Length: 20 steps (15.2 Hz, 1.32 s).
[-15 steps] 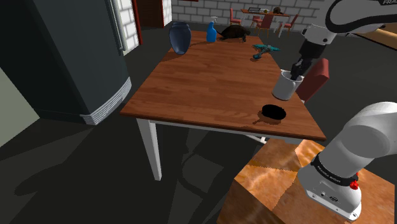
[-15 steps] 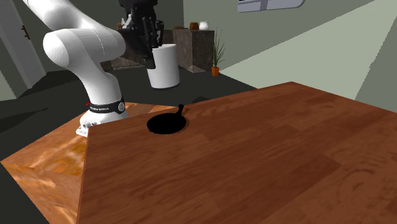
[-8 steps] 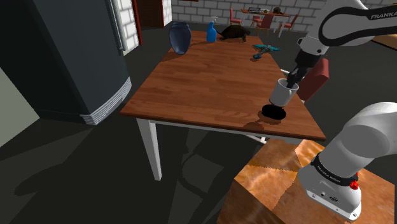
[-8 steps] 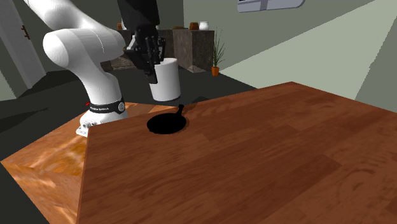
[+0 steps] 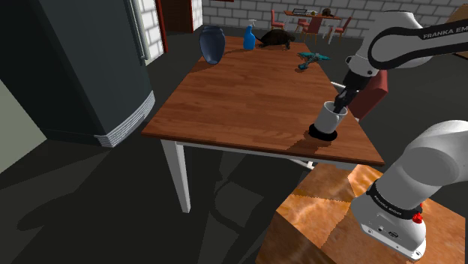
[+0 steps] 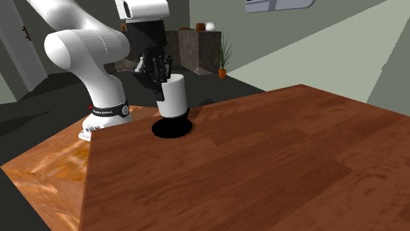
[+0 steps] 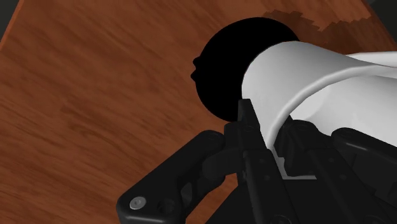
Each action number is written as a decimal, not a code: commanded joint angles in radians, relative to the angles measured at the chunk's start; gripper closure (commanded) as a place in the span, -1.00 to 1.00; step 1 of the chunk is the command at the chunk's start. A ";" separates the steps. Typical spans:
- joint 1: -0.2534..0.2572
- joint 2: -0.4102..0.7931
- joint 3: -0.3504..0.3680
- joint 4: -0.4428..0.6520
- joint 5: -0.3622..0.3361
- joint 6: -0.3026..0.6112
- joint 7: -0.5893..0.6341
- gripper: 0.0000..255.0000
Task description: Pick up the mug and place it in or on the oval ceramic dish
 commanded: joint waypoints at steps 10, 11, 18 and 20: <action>-0.001 0.003 -0.002 -0.006 -0.002 0.009 -0.001 -1.00; -0.001 0.003 -0.002 -0.006 -0.002 0.009 -0.001 -1.00; -0.001 -0.049 0.017 0.095 0.012 -0.143 -0.001 -1.00; -0.001 -0.049 0.017 0.095 0.012 -0.143 -0.001 -1.00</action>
